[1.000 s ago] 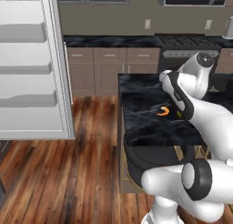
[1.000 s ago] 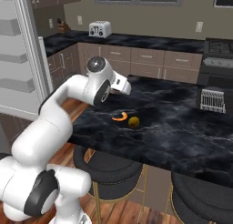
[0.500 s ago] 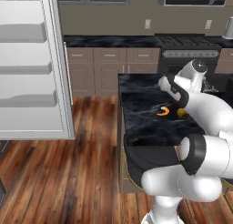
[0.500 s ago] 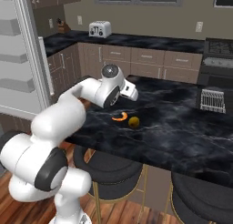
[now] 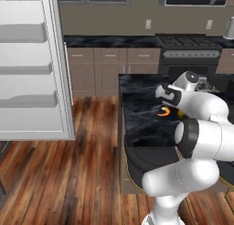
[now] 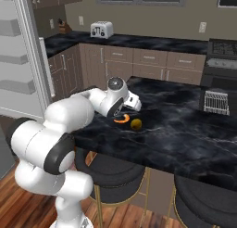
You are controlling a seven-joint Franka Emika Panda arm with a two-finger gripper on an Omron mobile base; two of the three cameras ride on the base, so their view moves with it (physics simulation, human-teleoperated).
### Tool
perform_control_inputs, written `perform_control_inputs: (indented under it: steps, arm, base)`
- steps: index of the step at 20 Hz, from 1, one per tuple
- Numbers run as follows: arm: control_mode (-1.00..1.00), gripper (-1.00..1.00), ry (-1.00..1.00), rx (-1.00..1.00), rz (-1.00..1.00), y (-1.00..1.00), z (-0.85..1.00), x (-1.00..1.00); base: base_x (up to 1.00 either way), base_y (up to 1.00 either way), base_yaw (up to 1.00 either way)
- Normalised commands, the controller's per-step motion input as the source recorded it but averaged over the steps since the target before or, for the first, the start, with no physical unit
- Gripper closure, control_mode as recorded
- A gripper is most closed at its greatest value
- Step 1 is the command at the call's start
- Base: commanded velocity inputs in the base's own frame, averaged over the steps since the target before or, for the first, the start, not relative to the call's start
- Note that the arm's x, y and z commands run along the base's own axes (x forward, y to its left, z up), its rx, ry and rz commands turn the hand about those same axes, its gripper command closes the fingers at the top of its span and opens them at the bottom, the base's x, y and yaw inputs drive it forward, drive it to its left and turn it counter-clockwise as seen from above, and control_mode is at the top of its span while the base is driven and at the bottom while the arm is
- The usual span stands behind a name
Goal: Open the fridge, remove the apple, lemon, and shrimp, and place them on any counter.
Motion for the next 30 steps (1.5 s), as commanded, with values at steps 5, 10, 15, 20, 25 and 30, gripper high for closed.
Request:
perform_control_inputs:
  steps: [5, 10, 15, 20, 25, 30]
  arm:
    - [-1.0, 1.0, 0.07, 0.0, 0.0, 0.0, -0.39, 0.15]
    - [-1.0, 1.0, 0.1, 0.0, 0.0, 0.0, -0.31, 0.16]
    - [-1.0, 1.0, 0.07, 0.0, 0.0, 0.0, -0.29, 0.14]
    - [-1.0, 1.0, 0.07, 0.0, -0.01, 0.0, -0.29, 0.04]
    - [-1.0, 1.0, 0.06, 0.0, -0.01, 0.0, -0.3, 0.0]
    - [-1.0, -1.0, 0.06, 0.0, -0.01, 0.0, -0.4, 0.0]
  base:
    - [0.0, 0.0, 0.0]
    - [0.0, 0.0, 0.0]
    - [0.0, 0.0, 0.0]
    - [0.0, 0.0, 0.0]
    - [0.0, 0.0, 0.0]
    - [0.0, 0.0, 0.0]
